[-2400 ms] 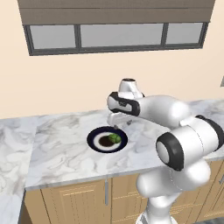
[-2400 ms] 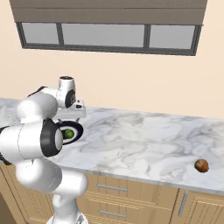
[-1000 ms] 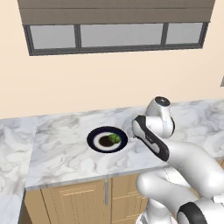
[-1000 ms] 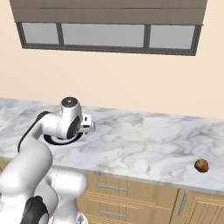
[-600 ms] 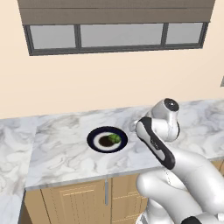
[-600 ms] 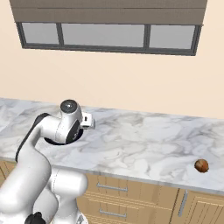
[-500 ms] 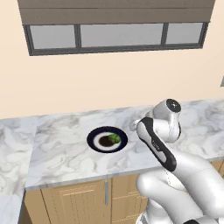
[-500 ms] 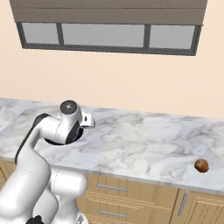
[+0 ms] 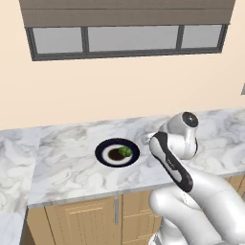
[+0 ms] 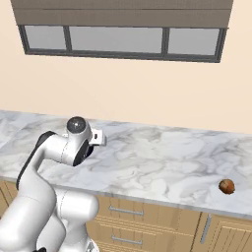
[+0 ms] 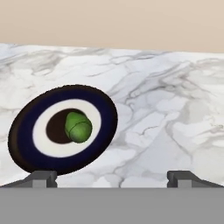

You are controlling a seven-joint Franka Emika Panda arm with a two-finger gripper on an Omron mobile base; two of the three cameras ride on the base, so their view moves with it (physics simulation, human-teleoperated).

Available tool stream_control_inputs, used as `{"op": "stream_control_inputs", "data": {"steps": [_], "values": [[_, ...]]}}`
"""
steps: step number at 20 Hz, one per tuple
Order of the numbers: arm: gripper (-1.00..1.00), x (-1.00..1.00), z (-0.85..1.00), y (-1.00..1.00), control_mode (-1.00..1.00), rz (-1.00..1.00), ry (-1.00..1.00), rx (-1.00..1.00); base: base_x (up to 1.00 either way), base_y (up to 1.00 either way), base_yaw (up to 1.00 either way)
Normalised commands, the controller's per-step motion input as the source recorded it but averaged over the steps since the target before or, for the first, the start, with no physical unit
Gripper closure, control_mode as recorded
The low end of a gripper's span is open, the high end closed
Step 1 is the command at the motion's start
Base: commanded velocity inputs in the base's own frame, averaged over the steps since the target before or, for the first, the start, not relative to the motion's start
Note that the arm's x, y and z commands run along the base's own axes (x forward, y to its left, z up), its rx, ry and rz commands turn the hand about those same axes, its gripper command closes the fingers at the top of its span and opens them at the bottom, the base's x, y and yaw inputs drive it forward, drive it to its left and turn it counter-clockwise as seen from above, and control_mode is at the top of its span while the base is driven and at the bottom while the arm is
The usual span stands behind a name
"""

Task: Pick the avocado and bread from the counter and place them on the plate. Then pick the jam from the cabinet and place it next to the plate. Lastly close the cabinet door.

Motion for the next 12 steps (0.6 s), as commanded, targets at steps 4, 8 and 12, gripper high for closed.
{"op": "stream_control_inputs", "data": {"steps": [4, 8, 12], "values": [[-1.00, -0.17, -0.08, -0.06, 1.00, 0.00, 0.00, -0.02, -0.10, -0.04, 0.00], [-1.00, 0.00, 0.00, 0.00, 1.00, 0.00, 0.00, 0.00, -0.29, -0.22, 0.00], [-1.00, 0.00, 0.00, 0.00, 1.00, 0.00, 0.00, 0.00, -0.11, -0.23, -0.01]]}}
